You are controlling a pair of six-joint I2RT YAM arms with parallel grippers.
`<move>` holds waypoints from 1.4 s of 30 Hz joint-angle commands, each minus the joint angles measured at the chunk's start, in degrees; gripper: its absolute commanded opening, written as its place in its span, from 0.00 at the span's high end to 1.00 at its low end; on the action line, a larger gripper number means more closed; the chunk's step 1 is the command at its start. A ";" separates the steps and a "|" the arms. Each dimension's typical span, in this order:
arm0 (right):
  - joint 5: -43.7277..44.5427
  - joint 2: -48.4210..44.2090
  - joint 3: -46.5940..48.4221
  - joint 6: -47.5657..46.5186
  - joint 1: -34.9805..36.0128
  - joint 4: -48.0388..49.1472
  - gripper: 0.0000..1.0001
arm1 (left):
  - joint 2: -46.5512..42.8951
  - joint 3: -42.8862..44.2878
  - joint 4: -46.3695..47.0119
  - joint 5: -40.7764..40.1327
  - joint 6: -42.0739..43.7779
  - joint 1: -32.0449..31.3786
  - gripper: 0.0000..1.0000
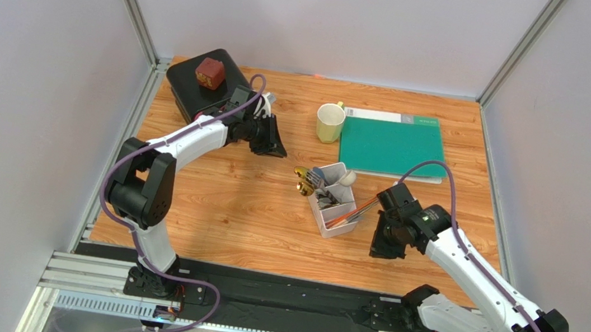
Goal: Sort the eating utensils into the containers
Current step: Move the storage box to the center of the board.
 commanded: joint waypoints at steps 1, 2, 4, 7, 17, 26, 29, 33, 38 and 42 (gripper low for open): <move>3.46 0.03 4.82 0.02 -2.27 -0.40 1.00 | -0.05 2.33 1.17 1.60 0.30 0.42 0.78; 3.38 0.20 5.09 -0.85 -2.18 -0.66 1.00 | 0.04 2.41 1.00 1.60 0.31 0.42 0.79; 1.54 -0.23 5.70 -1.91 -2.18 -0.84 1.00 | 0.04 2.50 0.82 1.69 0.48 0.42 0.79; -4.79 -2.25 5.18 -4.29 -0.79 0.38 1.00 | 0.04 2.07 1.17 1.69 0.48 0.42 0.79; -0.85 2.48 2.72 -1.48 14.78 12.24 1.00 | -0.31 0.22 2.49 1.86 -0.22 0.42 0.78; 5.92 9.60 0.79 -6.57 17.06 24.02 1.00 | -1.72 -0.48 1.08 0.99 1.36 0.42 0.79; 7.94 11.27 0.69 -8.24 17.15 27.19 1.00 | -1.90 -0.84 1.00 0.89 1.45 0.42 0.79; 7.68 13.64 0.70 -9.74 17.07 30.27 1.00 | -2.42 -1.71 1.00 0.98 1.45 0.42 0.78; 7.77 15.75 -0.01 -10.18 17.15 33.17 1.00 | -2.86 -2.77 0.91 0.54 1.89 0.42 0.78; 6.72 17.60 0.08 -9.83 17.42 36.07 1.00 | -2.86 -3.30 1.00 0.46 1.98 0.42 0.79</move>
